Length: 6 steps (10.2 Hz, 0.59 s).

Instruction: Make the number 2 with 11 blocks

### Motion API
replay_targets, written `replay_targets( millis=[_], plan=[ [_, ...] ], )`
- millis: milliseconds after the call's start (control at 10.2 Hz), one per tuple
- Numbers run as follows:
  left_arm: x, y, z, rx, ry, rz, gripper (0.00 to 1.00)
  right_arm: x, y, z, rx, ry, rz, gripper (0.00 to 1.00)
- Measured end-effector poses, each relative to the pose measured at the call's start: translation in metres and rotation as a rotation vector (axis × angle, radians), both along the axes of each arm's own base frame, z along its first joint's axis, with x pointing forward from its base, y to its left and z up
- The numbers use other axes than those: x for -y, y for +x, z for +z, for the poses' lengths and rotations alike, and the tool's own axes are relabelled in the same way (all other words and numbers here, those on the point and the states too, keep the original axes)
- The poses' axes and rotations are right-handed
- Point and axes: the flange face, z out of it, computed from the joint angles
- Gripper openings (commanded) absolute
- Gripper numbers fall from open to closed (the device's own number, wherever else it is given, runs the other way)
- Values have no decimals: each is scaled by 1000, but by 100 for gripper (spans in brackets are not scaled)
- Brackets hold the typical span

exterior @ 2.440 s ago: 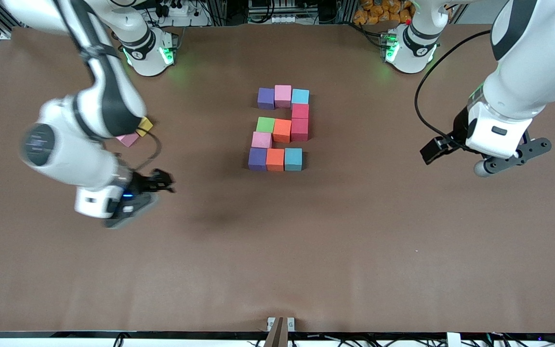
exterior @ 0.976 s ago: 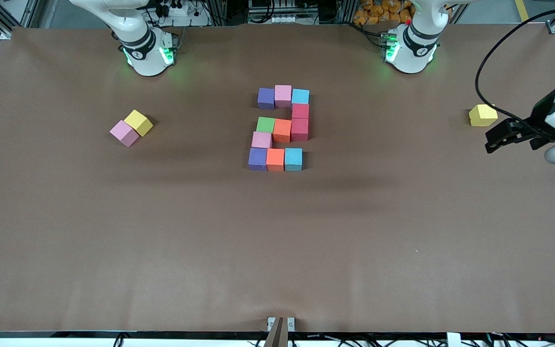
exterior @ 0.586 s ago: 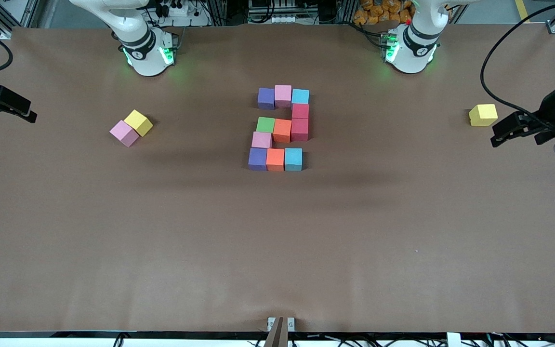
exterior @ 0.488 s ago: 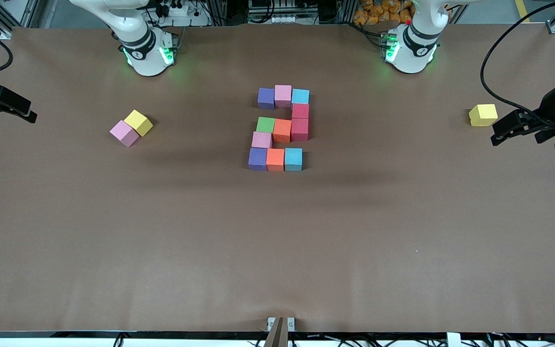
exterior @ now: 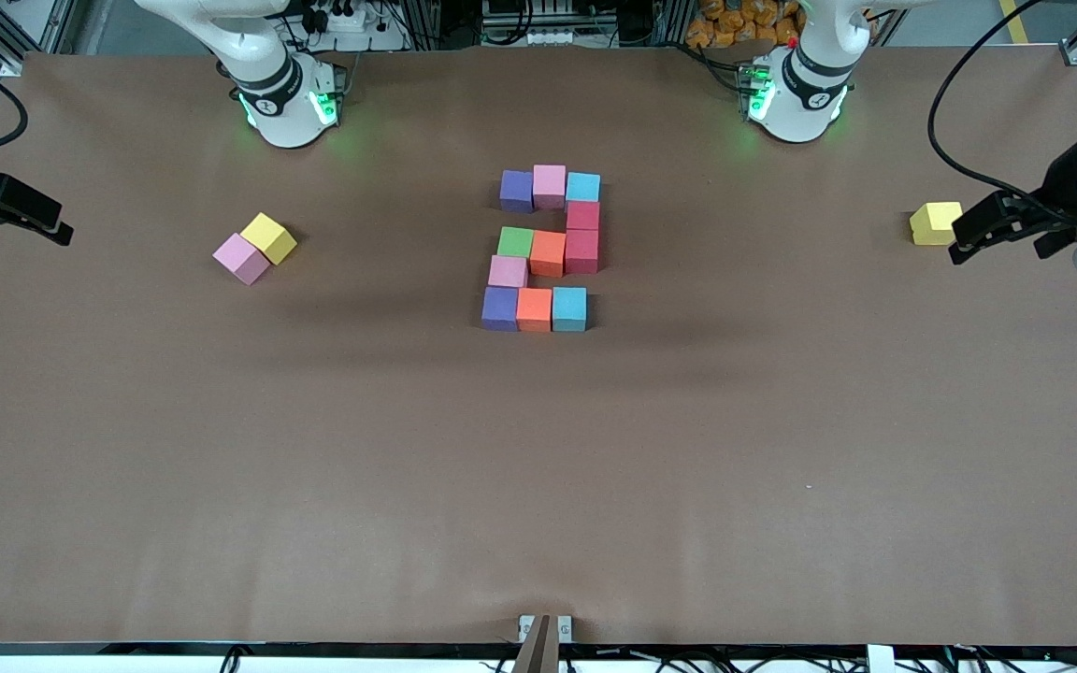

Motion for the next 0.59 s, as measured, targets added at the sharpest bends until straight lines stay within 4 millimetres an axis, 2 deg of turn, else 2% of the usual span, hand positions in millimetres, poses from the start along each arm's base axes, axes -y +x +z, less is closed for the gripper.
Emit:
replay_targets(
  millis=[293,586],
  plan=[
    [10,-8,5,7,0,-20,100,1,-3,4,6,0,-2,100],
    [11,-9,3,3,0,-20,100,1,-4,4,7,0,-3,100]
  ],
)
